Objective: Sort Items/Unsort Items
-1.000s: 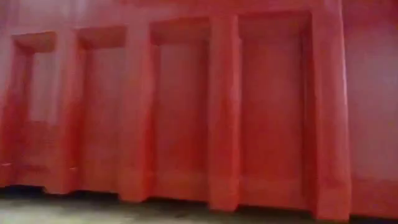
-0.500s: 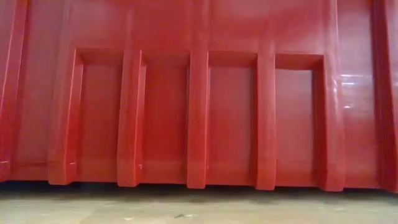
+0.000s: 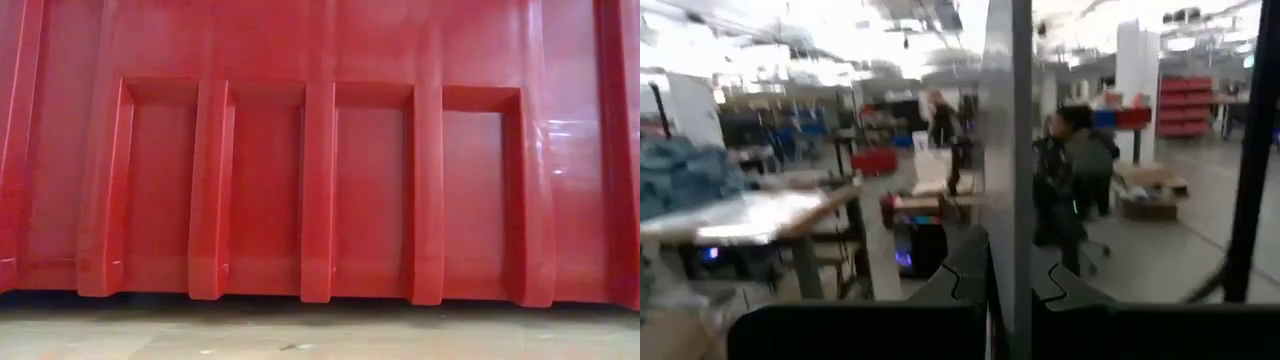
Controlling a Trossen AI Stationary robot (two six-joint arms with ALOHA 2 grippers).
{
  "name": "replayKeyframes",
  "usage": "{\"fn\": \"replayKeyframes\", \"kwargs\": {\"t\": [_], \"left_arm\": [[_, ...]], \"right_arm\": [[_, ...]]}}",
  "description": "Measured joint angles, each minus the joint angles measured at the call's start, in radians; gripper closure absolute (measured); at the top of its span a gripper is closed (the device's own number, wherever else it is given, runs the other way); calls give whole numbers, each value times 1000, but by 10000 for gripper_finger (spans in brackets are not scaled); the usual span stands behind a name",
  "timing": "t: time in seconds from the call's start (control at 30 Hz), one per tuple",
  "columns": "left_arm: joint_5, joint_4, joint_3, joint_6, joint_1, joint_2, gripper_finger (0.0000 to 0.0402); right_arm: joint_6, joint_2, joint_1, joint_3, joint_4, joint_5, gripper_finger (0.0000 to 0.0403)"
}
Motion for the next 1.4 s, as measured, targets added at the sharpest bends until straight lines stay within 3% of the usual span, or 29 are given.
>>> {"fn": "replayKeyframes", "kwargs": {"t": [0.13, 0.3, 0.43, 0.57, 0.67, 0.77, 0.9, 1.03, 1.1, 1.23, 1.4], "left_arm": [[3, -185, -54, 131, -5, -58, 401], [30, -130, -282, 98, -8, -189, 401], [57, 69, -516, -37, -10, -291, 401], [35, 431, -726, -309, -27, -341, 401], [-11, 674, -847, -476, -55, -338, 401], [-105, 803, -908, -525, -92, -325, 401], [-183, 811, -918, -526, -103, -315, 401], [-200, 812, -918, -577, -116, -314, 401], [-191, 821, -918, -616, -127, -313, 401], [-139, 881, -918, -698, -156, -313, 401], [-136, 931, -916, -726, -176, -315, 401]], "right_arm": [[-67, -5, 55, 60, 3, -7, 403], [-133, -3, 110, 91, 36, -79, 403], [-170, -3, 117, 101, 42, -128, 402], [-212, -3, 107, 101, 62, -114, 399], [-248, -3, 69, 101, 79, -136, 378], [-328, -3, 30, 101, 78, -164, 337], [-428, -24, -93, 101, 99, -356, 270], [-551, -36, -229, 102, 232, -697, 207], [-658, -35, -281, 102, 290, -819, 183], [-792, -34, -363, 102, 309, -895, 162], [-768, -32, -429, 102, 349, -1048, 160]]}}
